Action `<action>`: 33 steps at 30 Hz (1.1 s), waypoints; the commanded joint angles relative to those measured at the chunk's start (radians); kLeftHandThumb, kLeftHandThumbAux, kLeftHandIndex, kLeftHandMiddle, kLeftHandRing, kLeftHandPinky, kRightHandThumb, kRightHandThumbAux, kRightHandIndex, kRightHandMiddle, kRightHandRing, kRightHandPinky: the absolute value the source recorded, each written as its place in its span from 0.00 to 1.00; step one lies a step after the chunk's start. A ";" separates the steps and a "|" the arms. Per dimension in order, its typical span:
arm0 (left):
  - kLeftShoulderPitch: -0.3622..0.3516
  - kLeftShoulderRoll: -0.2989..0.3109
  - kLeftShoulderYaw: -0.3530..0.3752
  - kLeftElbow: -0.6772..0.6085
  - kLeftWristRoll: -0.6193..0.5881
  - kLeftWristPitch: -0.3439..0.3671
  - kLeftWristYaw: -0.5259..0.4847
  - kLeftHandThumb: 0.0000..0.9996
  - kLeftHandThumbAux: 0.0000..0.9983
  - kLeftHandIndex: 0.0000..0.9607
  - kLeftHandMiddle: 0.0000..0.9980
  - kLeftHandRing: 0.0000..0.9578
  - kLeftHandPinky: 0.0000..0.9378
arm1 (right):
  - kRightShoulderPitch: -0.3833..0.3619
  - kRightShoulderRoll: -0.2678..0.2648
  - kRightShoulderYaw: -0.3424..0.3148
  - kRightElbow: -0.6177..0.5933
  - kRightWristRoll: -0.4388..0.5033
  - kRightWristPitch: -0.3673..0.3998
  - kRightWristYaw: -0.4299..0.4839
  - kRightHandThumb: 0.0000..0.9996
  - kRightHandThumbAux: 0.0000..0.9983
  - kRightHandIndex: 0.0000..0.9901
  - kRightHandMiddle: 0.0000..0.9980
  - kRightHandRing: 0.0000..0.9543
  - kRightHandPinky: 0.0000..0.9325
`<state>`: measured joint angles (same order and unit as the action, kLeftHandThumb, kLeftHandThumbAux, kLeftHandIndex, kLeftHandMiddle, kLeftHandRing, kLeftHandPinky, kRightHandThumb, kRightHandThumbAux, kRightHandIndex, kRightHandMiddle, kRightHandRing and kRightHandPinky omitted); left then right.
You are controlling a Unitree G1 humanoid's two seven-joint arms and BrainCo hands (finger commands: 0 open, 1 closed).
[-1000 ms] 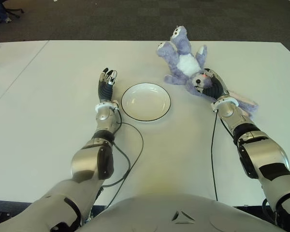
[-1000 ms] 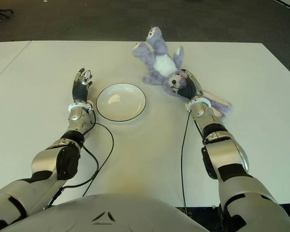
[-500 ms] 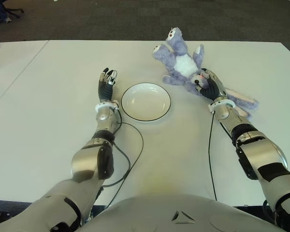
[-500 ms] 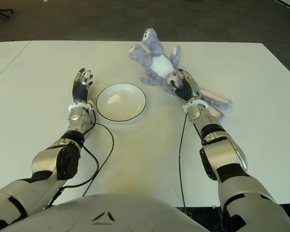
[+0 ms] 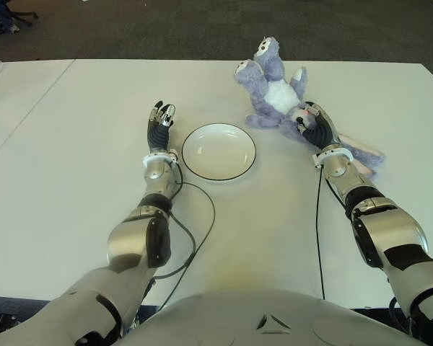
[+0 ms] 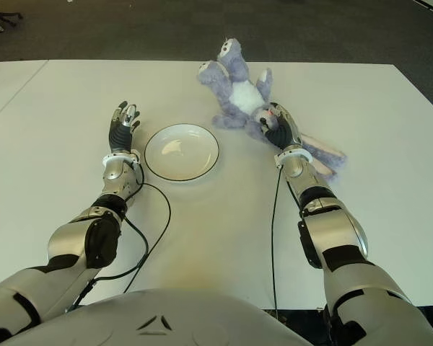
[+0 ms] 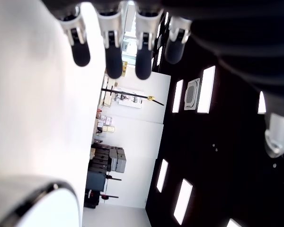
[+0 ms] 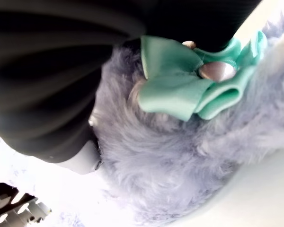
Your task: Put the doll into the plate.
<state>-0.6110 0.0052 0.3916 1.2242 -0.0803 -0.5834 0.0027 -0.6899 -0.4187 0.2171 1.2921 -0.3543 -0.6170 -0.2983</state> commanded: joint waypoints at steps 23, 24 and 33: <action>0.198 -0.064 0.032 0.124 -0.027 0.111 -0.018 0.00 0.50 0.13 0.18 0.16 0.13 | 0.104 -0.040 -0.197 -0.068 0.192 -0.222 0.249 0.54 0.76 0.73 0.86 0.91 0.90; 0.198 -0.064 0.032 0.125 -0.026 0.112 -0.017 0.00 0.50 0.13 0.18 0.17 0.13 | 0.103 -0.041 -0.201 -0.077 0.194 -0.227 0.248 0.53 0.76 0.73 0.86 0.91 0.90; 0.195 -0.064 0.032 0.125 -0.027 0.118 -0.016 0.00 0.50 0.13 0.17 0.17 0.13 | 0.115 -0.074 -0.236 -0.279 0.143 -0.361 0.137 0.53 0.75 0.75 0.88 0.92 0.93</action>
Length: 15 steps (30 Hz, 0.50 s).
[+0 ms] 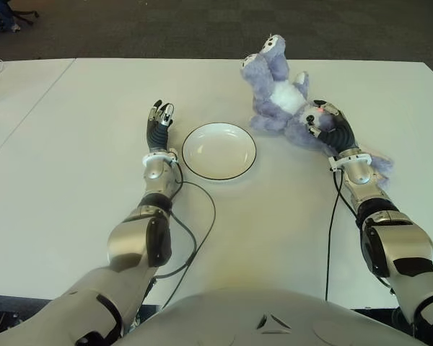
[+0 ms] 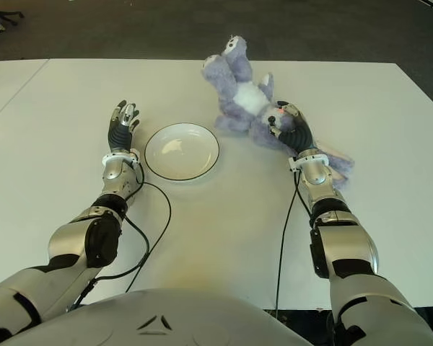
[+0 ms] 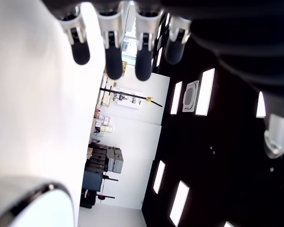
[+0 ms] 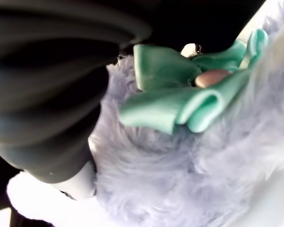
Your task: Put the doll into the plate.
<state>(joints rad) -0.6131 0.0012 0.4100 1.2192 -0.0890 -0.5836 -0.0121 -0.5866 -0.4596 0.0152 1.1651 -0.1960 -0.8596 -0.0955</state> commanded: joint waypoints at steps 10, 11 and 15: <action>0.193 -0.061 0.003 0.131 -0.006 0.122 0.012 0.00 0.49 0.12 0.16 0.15 0.13 | 0.032 -0.037 -0.058 -0.274 -0.023 -0.128 -0.084 0.58 0.72 0.77 0.88 0.92 0.95; 0.193 -0.062 0.002 0.131 -0.006 0.122 0.012 0.00 0.49 0.12 0.16 0.16 0.13 | 0.033 -0.037 -0.059 -0.284 -0.023 -0.124 -0.084 0.59 0.72 0.77 0.88 0.92 0.95; 0.193 -0.063 0.000 0.131 -0.003 0.119 0.015 0.00 0.49 0.12 0.17 0.16 0.14 | 0.054 -0.040 -0.067 -0.364 -0.035 -0.090 -0.093 0.60 0.71 0.76 0.88 0.92 0.94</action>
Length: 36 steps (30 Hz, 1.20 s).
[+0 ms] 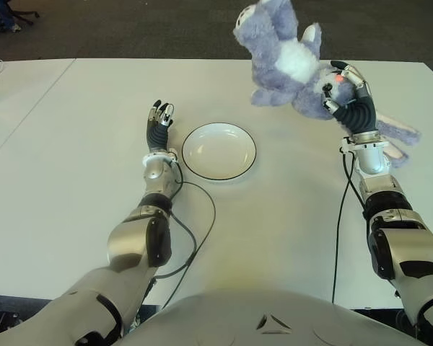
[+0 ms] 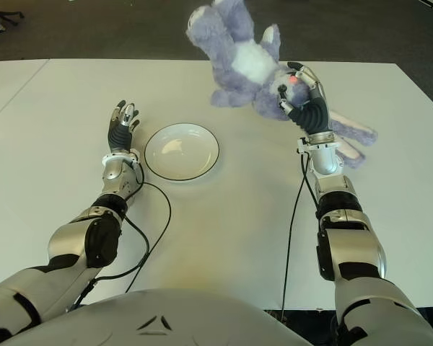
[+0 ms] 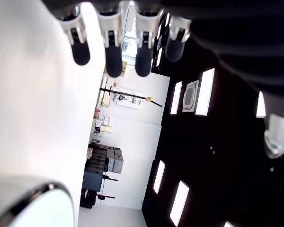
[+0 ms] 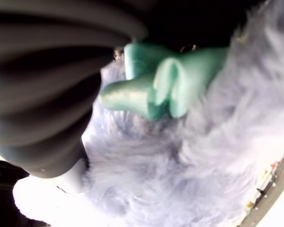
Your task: Put the doll into the plate.
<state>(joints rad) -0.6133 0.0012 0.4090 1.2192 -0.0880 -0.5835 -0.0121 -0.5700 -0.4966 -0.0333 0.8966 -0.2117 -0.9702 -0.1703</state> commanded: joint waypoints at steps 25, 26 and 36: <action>0.185 -0.074 0.004 0.132 -0.006 0.116 0.020 0.00 0.49 0.12 0.16 0.15 0.14 | 0.076 -0.018 -0.046 -0.267 -0.147 0.099 -0.090 0.52 0.75 0.75 0.87 0.92 0.92; 0.185 -0.074 0.002 0.132 -0.004 0.117 0.022 0.00 0.49 0.12 0.16 0.15 0.14 | 0.075 -0.018 -0.045 -0.267 -0.144 0.098 -0.086 0.52 0.75 0.75 0.87 0.92 0.92; 0.177 -0.080 -0.008 0.133 0.007 0.123 0.041 0.00 0.49 0.11 0.15 0.14 0.13 | 0.108 0.061 0.022 -0.284 -0.248 0.092 -0.155 0.51 0.75 0.78 0.89 0.93 0.94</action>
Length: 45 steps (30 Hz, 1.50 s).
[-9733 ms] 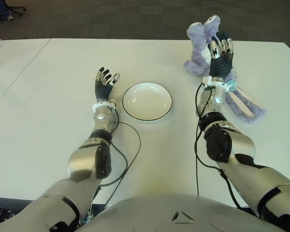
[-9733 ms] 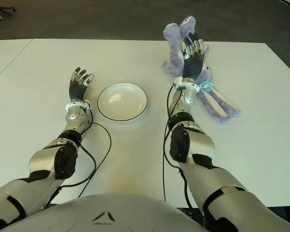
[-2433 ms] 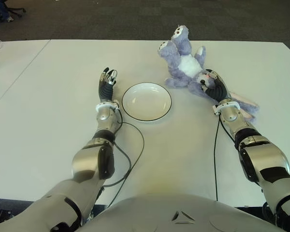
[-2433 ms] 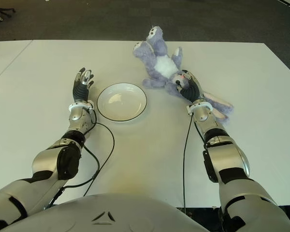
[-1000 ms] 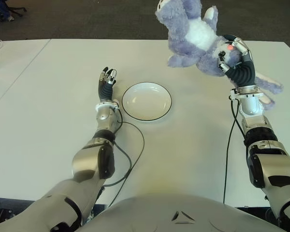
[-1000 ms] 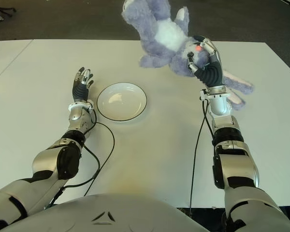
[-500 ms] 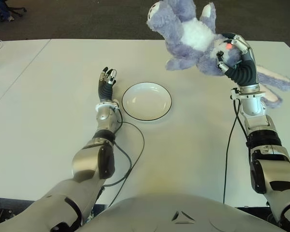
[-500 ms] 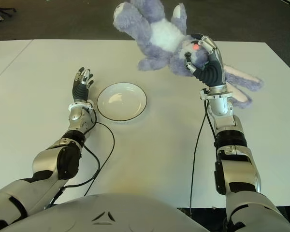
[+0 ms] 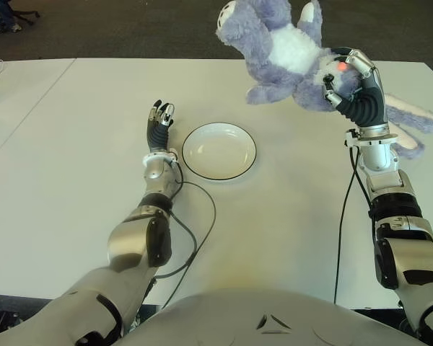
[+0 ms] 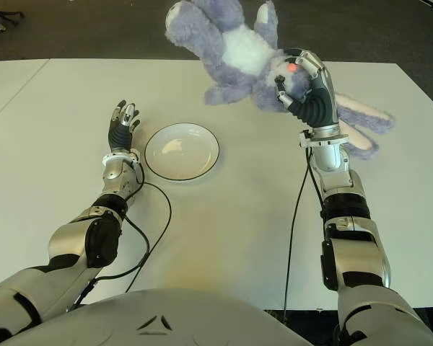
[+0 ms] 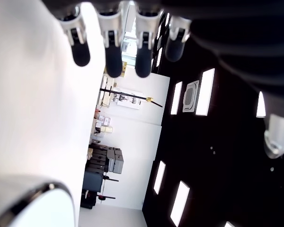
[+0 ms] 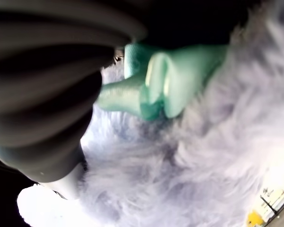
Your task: Put the doll into the plate.
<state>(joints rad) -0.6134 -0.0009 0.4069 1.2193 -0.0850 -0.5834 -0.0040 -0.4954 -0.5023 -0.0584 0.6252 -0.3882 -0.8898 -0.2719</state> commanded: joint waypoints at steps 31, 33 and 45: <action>0.167 -0.099 0.000 0.133 -0.001 0.117 0.052 0.00 0.48 0.10 0.14 0.13 0.13 | 0.043 0.309 0.267 0.154 -0.038 -0.057 0.129 0.55 0.73 0.75 0.88 0.94 0.97; 0.167 -0.101 0.002 0.133 -0.003 0.112 0.052 0.00 0.48 0.10 0.14 0.13 0.13 | 0.050 0.316 0.279 0.153 -0.036 -0.053 0.139 0.53 0.73 0.74 0.88 0.94 0.97; 0.165 -0.103 -0.002 0.134 0.007 0.122 0.067 0.00 0.47 0.11 0.14 0.14 0.14 | 0.076 0.334 0.336 0.131 -0.058 -0.022 0.154 0.49 0.74 0.75 0.88 0.94 0.97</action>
<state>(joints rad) -0.6209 -0.0268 0.4087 1.2195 -0.0799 -0.5832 0.0440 -0.4444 -0.1943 0.2395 0.7589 -0.4178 -0.9332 -0.1334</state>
